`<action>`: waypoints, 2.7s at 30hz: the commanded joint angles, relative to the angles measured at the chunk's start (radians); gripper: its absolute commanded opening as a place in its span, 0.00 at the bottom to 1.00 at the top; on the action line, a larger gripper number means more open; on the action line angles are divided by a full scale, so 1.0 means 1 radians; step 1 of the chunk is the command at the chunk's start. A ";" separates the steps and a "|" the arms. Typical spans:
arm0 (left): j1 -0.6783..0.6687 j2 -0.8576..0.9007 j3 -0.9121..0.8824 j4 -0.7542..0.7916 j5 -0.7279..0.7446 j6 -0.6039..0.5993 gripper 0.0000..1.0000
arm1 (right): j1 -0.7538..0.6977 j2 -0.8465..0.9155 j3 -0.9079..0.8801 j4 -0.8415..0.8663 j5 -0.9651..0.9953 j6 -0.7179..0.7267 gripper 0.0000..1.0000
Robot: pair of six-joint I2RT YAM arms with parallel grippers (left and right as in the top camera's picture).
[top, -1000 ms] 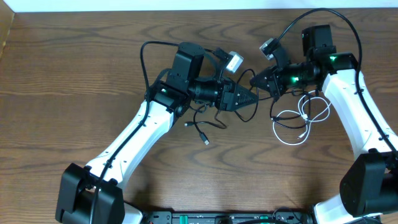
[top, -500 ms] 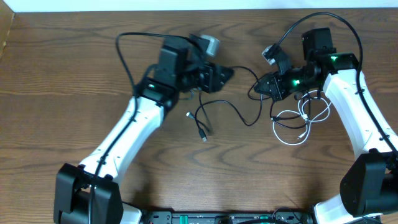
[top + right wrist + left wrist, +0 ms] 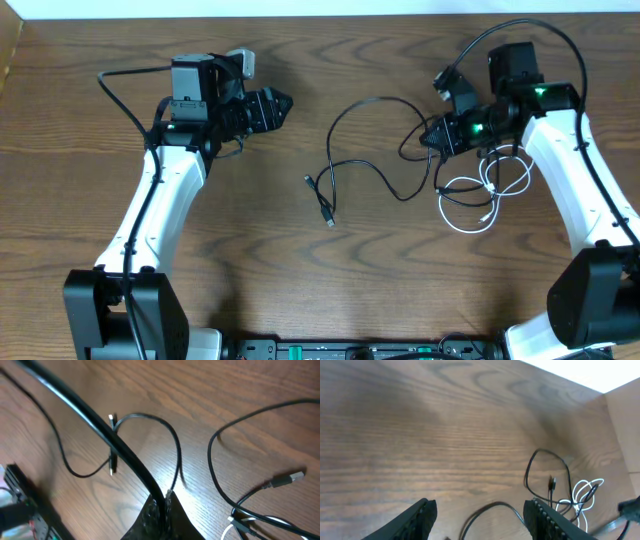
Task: Untangle cables
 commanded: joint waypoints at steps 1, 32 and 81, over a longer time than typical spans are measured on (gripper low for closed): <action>-0.002 0.004 0.004 -0.034 0.019 0.013 0.61 | 0.003 -0.072 0.086 -0.013 -0.008 0.114 0.01; -0.003 0.004 0.004 -0.153 0.021 0.060 0.60 | 0.002 -0.391 0.553 -0.476 0.174 0.298 0.01; -0.071 0.003 0.004 -0.226 0.182 0.142 0.59 | -0.535 -0.249 0.613 -0.591 0.557 0.361 0.01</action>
